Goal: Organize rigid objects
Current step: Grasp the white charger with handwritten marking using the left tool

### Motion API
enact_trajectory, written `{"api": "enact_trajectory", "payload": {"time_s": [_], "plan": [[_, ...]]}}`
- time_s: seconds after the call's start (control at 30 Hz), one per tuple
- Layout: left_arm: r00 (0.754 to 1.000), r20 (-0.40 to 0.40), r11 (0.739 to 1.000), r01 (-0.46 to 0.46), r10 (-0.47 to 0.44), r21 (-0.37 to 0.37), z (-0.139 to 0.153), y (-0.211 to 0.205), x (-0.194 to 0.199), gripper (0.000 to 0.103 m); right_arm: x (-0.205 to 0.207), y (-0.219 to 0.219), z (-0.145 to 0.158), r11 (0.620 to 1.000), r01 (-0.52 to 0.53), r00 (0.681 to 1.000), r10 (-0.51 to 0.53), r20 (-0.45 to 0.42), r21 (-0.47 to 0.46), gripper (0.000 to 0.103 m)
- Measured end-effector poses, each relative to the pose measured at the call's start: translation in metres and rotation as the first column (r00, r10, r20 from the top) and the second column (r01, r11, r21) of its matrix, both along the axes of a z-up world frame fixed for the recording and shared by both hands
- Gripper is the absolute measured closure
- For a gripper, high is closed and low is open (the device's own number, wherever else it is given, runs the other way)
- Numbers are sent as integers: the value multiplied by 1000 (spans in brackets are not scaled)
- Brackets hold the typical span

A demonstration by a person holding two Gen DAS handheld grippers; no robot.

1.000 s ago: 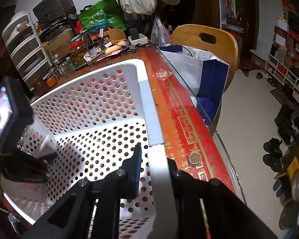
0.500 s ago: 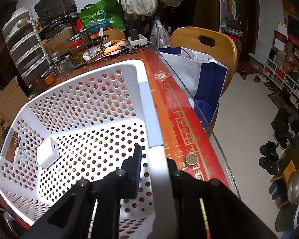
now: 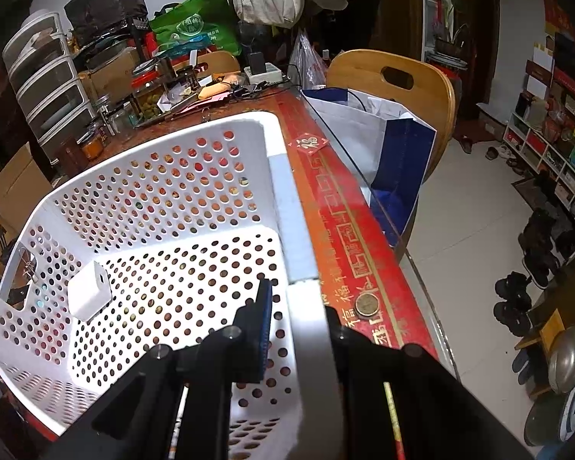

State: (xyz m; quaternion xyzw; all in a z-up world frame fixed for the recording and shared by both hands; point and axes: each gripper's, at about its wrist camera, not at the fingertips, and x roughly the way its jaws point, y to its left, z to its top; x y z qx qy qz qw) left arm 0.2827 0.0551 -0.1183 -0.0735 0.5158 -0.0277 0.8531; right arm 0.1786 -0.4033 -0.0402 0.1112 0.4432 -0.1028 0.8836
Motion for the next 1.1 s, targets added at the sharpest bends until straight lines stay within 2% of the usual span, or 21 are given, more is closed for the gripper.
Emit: {"api": "enact_trajectory", "payload": {"time_s": [0.2, 0.3, 0.37, 0.47, 0.57, 0.77, 1.1], "plan": [[1000, 5, 1000, -13, 13, 13, -9, -6, 8, 37, 1, 1, 0, 1000, -2, 1000, 2, -4, -5, 90], [1000, 7, 1000, -2, 2, 18, -7, -9, 8, 42, 1, 1, 0, 1000, -4, 1000, 4, -6, -4, 90], [1000, 8, 1000, 3, -3, 11, -6, -10, 7, 50, 1, 1, 0, 1000, -6, 1000, 6, -6, -5, 90], [1000, 16, 999, 4, -4, 37, -5, -15, 5, 52, 1, 1, 0, 1000, -8, 1000, 8, -6, -4, 90], [999, 30, 999, -12, 11, 31, -1, -14, 0, 56, 1, 2, 0, 1000, -13, 1000, 13, -11, -8, 90], [992, 123, 994, -38, 25, 104, 28, -14, -16, 58, 0, 1, 0, 1000, -15, 1000, 15, -2, -3, 90], [957, 288, 990, -75, 36, 123, 77, -12, -49, 58, 0, 2, 0, 1000, -26, 1000, 26, 0, -8, 90]]}}
